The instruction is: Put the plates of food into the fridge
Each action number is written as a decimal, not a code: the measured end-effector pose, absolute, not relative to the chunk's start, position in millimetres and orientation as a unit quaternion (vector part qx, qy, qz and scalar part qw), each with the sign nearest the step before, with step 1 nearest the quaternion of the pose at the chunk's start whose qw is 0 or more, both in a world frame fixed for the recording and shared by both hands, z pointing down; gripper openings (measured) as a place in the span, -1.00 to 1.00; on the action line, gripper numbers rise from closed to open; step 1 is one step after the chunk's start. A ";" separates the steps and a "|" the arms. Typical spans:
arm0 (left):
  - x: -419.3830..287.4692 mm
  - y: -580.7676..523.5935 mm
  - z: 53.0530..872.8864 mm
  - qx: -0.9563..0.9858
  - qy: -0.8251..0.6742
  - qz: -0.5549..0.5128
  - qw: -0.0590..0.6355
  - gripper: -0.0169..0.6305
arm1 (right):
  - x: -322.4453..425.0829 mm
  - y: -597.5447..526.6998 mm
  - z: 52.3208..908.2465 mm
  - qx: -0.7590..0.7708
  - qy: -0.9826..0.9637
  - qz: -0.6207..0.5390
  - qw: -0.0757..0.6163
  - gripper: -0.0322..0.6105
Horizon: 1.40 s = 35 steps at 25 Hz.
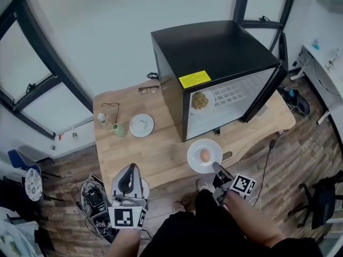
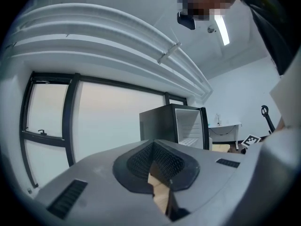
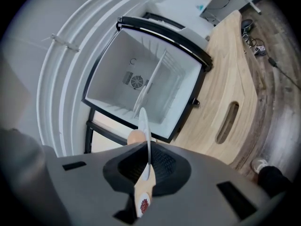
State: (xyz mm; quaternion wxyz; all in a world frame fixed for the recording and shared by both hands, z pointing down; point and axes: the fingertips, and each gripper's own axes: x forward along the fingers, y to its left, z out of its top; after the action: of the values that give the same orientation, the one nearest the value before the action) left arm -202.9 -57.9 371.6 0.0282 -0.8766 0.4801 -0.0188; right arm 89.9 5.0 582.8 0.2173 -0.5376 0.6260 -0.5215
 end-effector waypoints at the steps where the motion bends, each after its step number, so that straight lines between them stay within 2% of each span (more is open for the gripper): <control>1: -197.2 -61.9 368.2 -0.878 0.478 -0.015 0.029 -0.94 | 96.2 -0.8 574.3 -0.535 0.633 -0.512 0.224 -0.81; 8: -163.0 -84.8 350.3 -0.881 0.471 -0.001 0.040 -0.94 | 139.3 -36.8 528.2 -0.535 0.666 -0.452 0.255 -0.81; 21: -118.2 -123.3 328.7 -0.875 0.480 0.010 0.054 -0.94 | 211.5 -79.7 506.1 -0.558 0.653 -0.433 0.271 -0.81; 35: -109.6 -149.3 325.4 -0.853 0.518 0.003 0.060 -0.94 | 262.8 -143.0 488.9 -0.588 0.658 -0.398 0.251 -0.81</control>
State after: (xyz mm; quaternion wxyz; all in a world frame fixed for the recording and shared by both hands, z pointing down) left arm -109.6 -149.3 325.4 0.0604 -0.8535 0.5176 0.0031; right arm 262.8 -143.0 488.9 0.2514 -0.5876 0.6579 -0.3984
